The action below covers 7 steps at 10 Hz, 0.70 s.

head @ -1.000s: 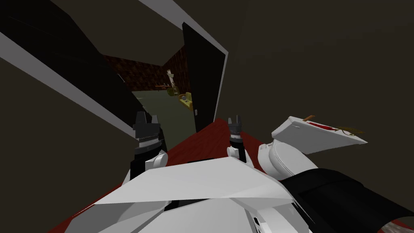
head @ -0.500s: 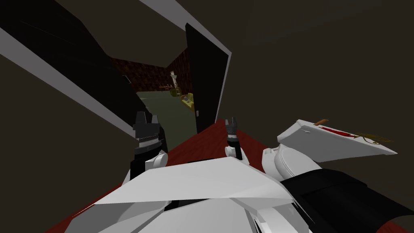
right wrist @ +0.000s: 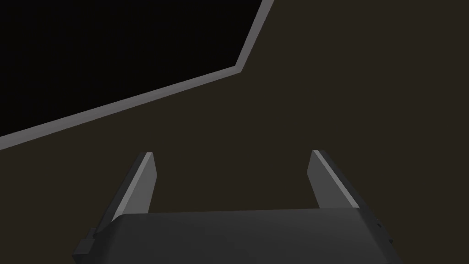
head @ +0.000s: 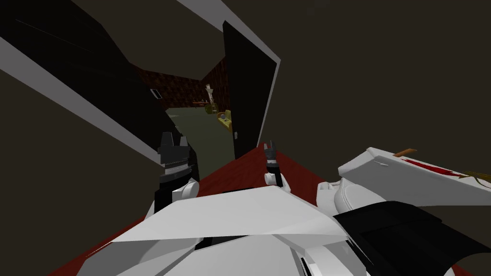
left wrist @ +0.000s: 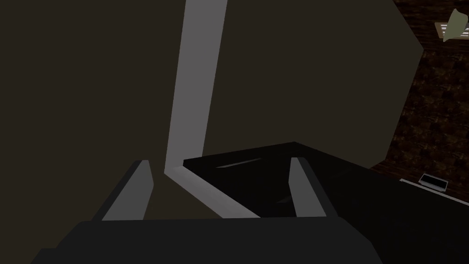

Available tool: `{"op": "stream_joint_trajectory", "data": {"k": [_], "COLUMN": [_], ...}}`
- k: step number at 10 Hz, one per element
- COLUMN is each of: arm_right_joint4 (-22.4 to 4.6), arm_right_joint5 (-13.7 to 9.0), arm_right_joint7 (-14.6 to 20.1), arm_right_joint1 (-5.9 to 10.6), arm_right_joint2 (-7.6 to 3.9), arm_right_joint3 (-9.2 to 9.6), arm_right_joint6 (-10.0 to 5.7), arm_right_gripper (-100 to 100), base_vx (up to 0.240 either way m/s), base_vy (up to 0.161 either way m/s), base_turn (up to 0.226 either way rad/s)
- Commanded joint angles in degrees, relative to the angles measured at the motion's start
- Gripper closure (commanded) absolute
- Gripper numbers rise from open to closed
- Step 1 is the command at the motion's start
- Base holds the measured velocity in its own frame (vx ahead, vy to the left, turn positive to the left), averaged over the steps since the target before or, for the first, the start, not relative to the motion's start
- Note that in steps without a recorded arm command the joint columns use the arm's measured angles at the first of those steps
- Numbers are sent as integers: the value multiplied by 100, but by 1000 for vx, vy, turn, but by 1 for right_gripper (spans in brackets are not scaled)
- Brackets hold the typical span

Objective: Push the door open

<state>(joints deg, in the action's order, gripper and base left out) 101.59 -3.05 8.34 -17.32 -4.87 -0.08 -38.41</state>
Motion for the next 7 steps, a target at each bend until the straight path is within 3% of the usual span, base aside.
{"op": "stream_joint_trajectory", "data": {"k": [1,3,6,7], "arm_right_joint4": [-286,-525,-1072,-1152], "arm_right_joint5": [17,25,51,51], "arm_right_joint7": [-10,-12,-20,-20], "arm_right_joint1": [146,234,509,509], "arm_right_joint2": [-6,-15,-35,-35], "arm_right_joint3": [39,61,129,129], "arm_right_joint6": [-42,-72,-166,-166], "arm_right_gripper": [-100,-100,-100,-100], "base_vx": [86,82,76,59], "base_vy": [-19,-17,-17,-19], "base_turn": [98,54,86,38]}}
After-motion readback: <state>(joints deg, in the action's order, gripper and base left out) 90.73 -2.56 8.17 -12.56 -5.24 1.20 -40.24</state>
